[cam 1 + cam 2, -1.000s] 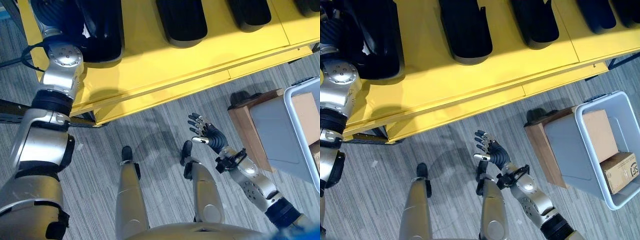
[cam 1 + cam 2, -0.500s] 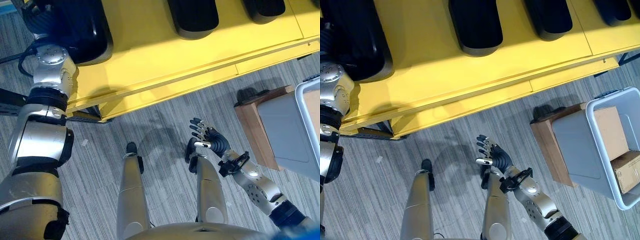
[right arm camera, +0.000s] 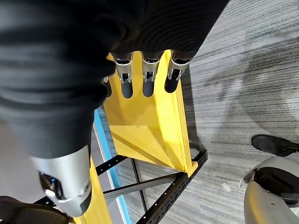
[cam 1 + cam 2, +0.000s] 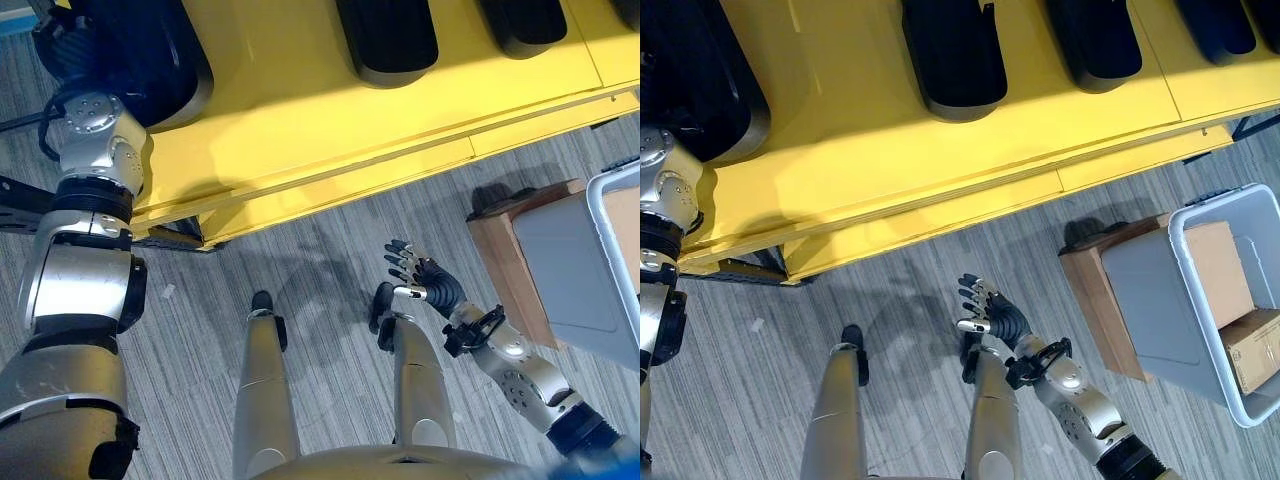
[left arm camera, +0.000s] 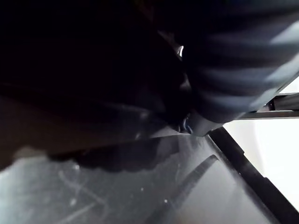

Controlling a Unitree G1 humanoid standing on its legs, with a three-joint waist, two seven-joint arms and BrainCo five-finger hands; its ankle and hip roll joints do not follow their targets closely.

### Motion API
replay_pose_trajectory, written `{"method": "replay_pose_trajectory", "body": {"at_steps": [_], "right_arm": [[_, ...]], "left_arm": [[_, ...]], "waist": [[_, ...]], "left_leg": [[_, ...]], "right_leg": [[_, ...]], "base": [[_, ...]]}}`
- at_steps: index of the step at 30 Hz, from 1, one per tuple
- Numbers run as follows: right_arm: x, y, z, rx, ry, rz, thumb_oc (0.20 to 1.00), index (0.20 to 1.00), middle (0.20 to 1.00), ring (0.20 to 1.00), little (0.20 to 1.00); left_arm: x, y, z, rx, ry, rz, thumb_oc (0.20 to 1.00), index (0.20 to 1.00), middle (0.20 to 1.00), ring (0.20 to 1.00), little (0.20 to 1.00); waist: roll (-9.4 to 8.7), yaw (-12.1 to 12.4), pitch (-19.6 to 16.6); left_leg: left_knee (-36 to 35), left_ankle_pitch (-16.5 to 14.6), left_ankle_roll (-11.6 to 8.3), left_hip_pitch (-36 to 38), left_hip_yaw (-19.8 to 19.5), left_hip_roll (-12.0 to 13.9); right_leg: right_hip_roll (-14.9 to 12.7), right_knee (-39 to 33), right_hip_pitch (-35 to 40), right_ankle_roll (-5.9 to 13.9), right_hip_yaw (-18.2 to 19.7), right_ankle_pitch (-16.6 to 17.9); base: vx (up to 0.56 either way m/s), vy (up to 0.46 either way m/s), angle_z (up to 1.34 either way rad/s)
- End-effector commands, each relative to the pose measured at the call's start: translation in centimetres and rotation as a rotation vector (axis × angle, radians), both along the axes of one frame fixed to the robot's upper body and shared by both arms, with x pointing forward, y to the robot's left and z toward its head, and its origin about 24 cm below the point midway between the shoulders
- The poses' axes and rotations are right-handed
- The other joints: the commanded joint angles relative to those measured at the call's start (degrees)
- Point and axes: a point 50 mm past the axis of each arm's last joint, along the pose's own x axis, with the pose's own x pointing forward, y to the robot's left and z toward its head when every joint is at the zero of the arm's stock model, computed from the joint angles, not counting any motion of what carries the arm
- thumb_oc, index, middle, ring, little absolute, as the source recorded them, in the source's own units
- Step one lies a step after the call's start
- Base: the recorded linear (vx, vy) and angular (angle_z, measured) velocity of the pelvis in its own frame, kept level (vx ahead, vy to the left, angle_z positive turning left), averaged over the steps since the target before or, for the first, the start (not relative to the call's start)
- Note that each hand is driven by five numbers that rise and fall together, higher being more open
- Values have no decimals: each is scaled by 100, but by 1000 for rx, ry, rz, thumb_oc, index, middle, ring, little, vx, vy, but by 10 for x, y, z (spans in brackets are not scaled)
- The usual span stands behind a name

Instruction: Move parts from the plastic box to the shelf.

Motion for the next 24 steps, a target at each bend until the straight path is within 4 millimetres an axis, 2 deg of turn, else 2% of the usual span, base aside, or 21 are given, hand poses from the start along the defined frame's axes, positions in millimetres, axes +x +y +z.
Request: {"method": "replay_pose_trajectory", "body": {"at_steps": [1, 4, 12, 13, 14, 24], "right_arm": [[-5, -3, 17, 36, -61, 47, 1000, 1000, 1000, 1000, 1000], [-4, -5, 20, 25, -77, 47, 1000, 1000, 1000, 1000, 1000], [-2, -7, 23, 28, -88, 43, 1000, 1000, 1000, 1000, 1000], [-2, -7, 23, 23, -88, 43, 1000, 1000, 1000, 1000, 1000], [-2, -8, 23, 19, -87, 41, 1000, 1000, 1000, 1000, 1000], [-4, -8, 22, 24, -79, 44, 1000, 1000, 1000, 1000, 1000]], "left_arm": [[-4, 6, 8, 66, -17, 41, 200, 200, 200, 200, 200], [-2, 1, 10, 129, 8, 48, 200, 200, 200, 200, 200], [-1, 0, 8, 164, 40, 62, 200, 200, 200, 200, 200], [0, -2, 9, 162, 30, 58, 542, 542, 542, 542, 542], [0, -2, 8, 157, 34, 53, 1000, 1000, 1000, 1000, 1000], [-1, -2, 5, 65, -29, 47, 1000, 1000, 1000, 1000, 1000]], "waist": [[137, 51, -238], [186, 29, -233], [200, 31, -217], [206, 35, -216], [215, 31, -210], [233, 53, -292]], "left_leg": [[-336, -44, 171, 228, 76, -27], [-289, -51, 179, 164, 118, -19], [-286, -26, 177, 118, 161, -1], [-292, -23, 177, 113, 152, -6], [-284, -16, 174, 102, 153, -3], [-279, -21, 167, 84, 132, -9]], "right_leg": [[10, 706, 54, 92, 65, -584], [7, 755, -62, 93, 131, -582], [-1, 803, -141, 75, 160, -611], [0, 812, -156, 71, 170, -614], [-2, 824, -168, 70, 176, -621], [-28, 903, -217, 56, 184, -665]], "base": [[1, 49, -5], [2, 34, -6], [1, 8, -5], [4, -3, -7], [2, -3, -4], [0, 0, 0]]}}
